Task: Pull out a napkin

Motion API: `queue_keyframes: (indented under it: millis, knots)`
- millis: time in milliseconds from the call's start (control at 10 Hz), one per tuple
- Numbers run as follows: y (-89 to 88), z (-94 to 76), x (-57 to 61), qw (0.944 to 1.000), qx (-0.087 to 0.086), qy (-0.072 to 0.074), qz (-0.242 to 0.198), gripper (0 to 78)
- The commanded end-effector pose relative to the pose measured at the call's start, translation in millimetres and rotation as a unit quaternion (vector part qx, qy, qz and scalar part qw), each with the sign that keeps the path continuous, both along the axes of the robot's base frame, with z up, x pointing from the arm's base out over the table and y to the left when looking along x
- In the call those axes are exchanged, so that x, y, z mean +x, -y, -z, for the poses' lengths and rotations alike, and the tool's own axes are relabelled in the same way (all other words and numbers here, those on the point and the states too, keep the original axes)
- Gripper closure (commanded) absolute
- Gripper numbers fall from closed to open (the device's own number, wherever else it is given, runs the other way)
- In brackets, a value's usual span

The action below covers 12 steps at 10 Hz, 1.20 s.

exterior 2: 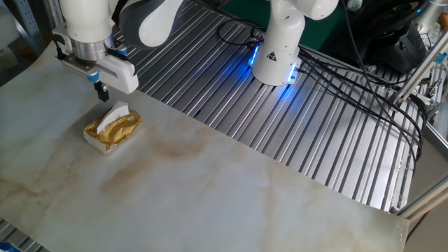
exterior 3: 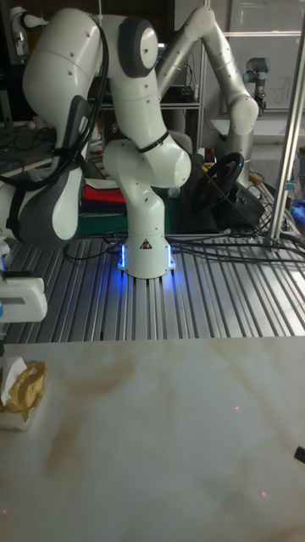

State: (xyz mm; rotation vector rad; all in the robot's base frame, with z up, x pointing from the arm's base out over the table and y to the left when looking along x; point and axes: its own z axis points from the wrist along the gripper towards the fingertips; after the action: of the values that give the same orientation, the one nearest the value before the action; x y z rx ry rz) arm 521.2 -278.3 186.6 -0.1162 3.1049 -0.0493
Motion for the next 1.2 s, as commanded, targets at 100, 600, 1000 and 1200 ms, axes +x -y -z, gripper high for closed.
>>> queue_keyframes:
  millis: [100, 600, 1000, 1200]
  knots:
    - [-0.6, 9.3, -0.6, 1.0, 0.005, 0.002, 0.0, 77.6]
    - [-0.8, 21.8, -0.1, 1.0, 0.007, 0.001, 0.0, 77.6]
    - [-0.7, 32.1, -0.2, 0.9999, 0.009, 0.002, 0.009, 77.6]
    - [-0.7, 32.1, -0.2, 0.9998, 0.011, 0.002, 0.016, 77.6]
